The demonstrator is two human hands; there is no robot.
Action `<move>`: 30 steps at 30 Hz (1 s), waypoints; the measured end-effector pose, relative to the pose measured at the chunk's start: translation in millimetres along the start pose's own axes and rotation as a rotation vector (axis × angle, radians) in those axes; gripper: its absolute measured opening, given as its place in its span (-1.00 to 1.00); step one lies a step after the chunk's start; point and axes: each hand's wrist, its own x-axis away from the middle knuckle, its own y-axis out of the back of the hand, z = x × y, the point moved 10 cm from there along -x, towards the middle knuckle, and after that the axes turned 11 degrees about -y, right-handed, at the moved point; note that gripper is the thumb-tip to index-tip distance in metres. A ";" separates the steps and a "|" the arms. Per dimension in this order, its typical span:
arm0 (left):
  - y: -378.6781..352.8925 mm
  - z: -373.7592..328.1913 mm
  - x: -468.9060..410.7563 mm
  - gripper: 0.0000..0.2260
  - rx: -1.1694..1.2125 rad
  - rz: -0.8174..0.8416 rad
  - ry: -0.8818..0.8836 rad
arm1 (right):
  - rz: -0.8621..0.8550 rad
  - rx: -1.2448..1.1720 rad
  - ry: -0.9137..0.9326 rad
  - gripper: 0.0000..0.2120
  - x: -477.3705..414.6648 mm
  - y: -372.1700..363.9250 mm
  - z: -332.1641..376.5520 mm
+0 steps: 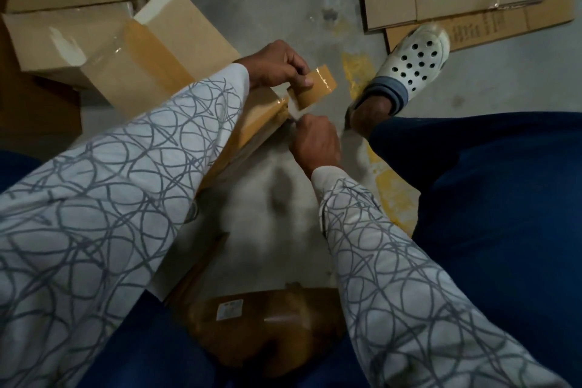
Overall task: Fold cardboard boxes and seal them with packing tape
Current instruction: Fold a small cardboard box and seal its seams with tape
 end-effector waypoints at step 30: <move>-10.8 -10.5 85.1 -0.69 -0.824 -0.254 -0.161 | 0.009 -1.630 -0.518 -0.69 -0.1 40.6 -59.0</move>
